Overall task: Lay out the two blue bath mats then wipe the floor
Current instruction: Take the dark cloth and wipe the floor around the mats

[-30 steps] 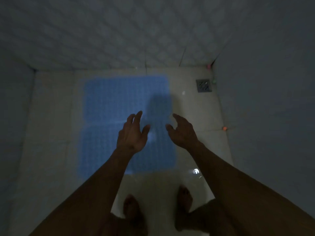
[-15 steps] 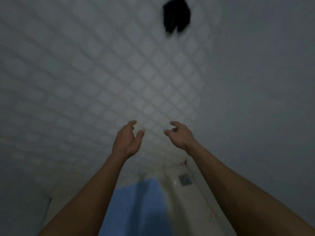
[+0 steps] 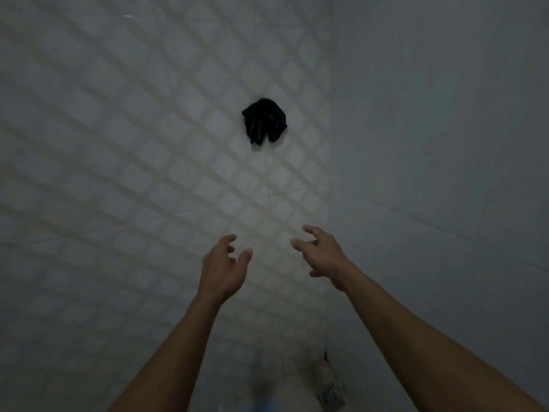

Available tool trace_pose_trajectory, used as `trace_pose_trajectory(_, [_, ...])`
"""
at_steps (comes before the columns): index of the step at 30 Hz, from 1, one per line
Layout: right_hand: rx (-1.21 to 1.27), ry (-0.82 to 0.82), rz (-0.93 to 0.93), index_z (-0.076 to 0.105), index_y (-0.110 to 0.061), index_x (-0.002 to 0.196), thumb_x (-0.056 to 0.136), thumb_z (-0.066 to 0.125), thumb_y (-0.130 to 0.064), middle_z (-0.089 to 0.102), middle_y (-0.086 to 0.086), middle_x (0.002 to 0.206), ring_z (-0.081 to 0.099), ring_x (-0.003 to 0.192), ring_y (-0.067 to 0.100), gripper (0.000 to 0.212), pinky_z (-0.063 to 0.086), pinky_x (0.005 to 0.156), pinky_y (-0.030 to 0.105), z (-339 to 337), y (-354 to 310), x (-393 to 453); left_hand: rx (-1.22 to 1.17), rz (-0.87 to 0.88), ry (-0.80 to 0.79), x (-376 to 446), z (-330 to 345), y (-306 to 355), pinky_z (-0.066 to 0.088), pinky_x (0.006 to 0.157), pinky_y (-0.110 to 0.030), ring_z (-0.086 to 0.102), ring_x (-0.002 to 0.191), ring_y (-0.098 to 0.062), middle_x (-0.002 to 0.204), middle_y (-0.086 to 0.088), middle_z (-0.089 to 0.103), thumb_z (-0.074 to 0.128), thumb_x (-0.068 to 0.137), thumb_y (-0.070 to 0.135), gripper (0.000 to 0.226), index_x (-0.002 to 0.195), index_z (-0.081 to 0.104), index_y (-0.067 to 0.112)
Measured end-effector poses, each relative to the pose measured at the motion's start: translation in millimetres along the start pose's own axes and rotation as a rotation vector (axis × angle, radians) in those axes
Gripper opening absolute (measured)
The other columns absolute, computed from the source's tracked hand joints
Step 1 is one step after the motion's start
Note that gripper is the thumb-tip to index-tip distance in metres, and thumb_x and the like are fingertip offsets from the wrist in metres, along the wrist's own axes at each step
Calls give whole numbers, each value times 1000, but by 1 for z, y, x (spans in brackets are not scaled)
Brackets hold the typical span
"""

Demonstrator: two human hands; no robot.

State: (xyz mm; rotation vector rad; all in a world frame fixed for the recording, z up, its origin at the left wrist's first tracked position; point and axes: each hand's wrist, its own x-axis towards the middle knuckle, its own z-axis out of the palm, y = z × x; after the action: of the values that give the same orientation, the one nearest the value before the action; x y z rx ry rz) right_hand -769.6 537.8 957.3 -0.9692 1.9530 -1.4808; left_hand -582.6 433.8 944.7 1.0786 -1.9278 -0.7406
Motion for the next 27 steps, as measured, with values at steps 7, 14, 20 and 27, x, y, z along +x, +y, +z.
trace_pose_trajectory(7, [18,-70,-20,44,-35,147,90,68,-47,64,1,114,64,102,22,63,62,72,38,-53,15,111,45,-55,79,69,73,28,52,87,-35,62,86,-18,127,-13,64,69,92,36,55,141,52,16])
trace_pose_trajectory(14, [-1,-165,-106,43,-36,147,87,70,-51,57,7,137,63,110,27,67,62,71,38,-97,-24,237,25,-98,227,156,123,89,53,97,-42,65,94,-21,125,-10,64,69,92,37,55,141,52,18])
trace_pose_trajectory(20, [54,-207,-220,42,-35,148,88,70,-49,57,9,137,62,114,29,68,62,80,46,-97,-80,324,37,-52,338,241,121,125,56,93,-45,63,94,-19,129,-10,62,68,92,38,57,143,50,19])
trace_pose_trajectory(27, [-14,-86,-490,42,-26,151,92,65,-48,64,3,122,60,120,28,67,52,102,46,-83,-141,391,46,88,483,348,115,145,54,93,-38,65,107,-24,129,-11,61,67,93,39,58,143,48,18])
